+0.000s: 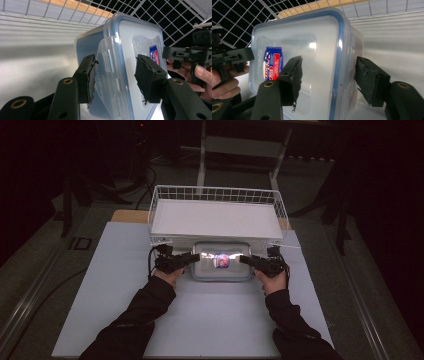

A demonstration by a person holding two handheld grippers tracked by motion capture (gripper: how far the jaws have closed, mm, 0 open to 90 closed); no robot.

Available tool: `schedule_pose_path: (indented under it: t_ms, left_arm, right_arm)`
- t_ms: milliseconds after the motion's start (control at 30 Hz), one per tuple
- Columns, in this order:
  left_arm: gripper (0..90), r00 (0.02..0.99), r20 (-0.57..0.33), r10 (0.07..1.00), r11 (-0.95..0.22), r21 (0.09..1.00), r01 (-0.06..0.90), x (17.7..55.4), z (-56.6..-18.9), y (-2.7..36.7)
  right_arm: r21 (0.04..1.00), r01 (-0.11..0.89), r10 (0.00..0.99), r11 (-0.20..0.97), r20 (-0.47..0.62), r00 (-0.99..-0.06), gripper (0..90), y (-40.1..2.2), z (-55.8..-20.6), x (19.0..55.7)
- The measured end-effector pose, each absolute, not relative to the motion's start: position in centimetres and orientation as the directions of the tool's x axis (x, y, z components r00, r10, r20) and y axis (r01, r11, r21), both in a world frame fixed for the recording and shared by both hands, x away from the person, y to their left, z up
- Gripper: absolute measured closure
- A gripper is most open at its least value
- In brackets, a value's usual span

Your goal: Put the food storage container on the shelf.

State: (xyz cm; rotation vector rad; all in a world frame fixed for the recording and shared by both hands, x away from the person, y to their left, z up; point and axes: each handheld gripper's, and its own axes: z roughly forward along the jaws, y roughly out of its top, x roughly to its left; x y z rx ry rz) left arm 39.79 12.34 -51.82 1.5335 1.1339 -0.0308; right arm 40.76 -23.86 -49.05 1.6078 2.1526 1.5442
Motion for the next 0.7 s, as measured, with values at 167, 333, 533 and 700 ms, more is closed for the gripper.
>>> schedule_pose_path:
  t_ms: [167, 333, 533, 700]
  left_arm:
    - [50.6, 0.528, -0.585, 0.616, 0.158, 0.748, 0.644, 40.0, -52.0, 12.3]
    - [49.0, 0.52, -0.535, 0.666, 0.168, 0.787, 0.594, 39.8, -52.2, 11.9]
    - [45.2, 0.498, -0.502, 0.707, 0.168, 0.804, 0.571, 39.7, -52.3, 11.4]
    - [44.0, 0.507, -0.466, 0.725, 0.147, 0.824, 0.547, 39.6, -52.2, 11.2]
  right_arm:
    - [0.717, 0.695, 0.749, -0.049, 0.487, -0.45, 36.7, -23.6, -49.2, 40.8]
    - [0.71, 0.7, 0.763, -0.075, 0.493, -0.418, 33.0, -23.0, -49.3, 41.1]
    - [0.763, 0.645, 0.807, -0.047, 0.409, -0.426, 36.1, -22.5, -49.4, 41.3]
    - [0.779, 0.627, 0.829, -0.012, 0.359, -0.429, 33.9, -21.8, -49.1, 41.1]
